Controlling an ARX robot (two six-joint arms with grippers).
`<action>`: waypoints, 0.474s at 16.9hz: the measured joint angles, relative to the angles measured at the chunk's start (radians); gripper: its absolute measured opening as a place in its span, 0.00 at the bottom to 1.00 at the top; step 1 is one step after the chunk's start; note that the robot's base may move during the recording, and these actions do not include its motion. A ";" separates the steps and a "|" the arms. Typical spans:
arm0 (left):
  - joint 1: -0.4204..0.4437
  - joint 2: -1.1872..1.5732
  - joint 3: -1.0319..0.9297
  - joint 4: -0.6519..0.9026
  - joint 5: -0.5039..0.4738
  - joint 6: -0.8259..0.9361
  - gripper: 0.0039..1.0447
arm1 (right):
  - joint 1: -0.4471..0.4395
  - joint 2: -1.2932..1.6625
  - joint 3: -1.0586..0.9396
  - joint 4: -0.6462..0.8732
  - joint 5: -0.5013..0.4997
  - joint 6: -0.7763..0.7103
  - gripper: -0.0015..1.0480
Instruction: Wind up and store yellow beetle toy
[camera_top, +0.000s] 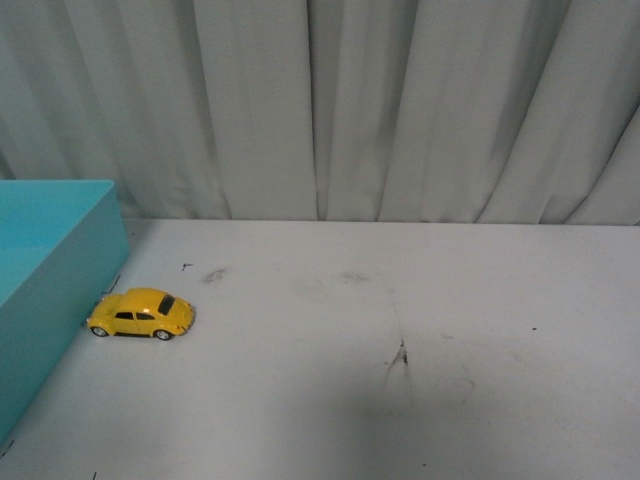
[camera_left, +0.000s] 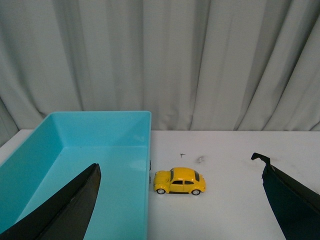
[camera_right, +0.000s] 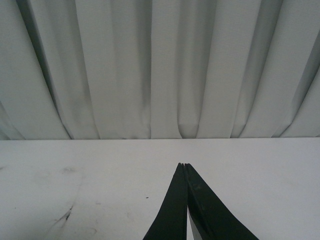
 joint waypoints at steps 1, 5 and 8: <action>0.000 0.000 0.000 0.000 0.000 0.000 0.94 | 0.000 -0.031 0.000 -0.030 0.000 0.000 0.02; 0.000 0.000 0.000 0.000 0.000 0.000 0.94 | 0.000 -0.146 0.000 -0.141 0.000 0.000 0.02; 0.000 0.000 0.000 0.000 0.000 0.000 0.94 | 0.000 -0.207 0.000 -0.203 0.000 0.000 0.02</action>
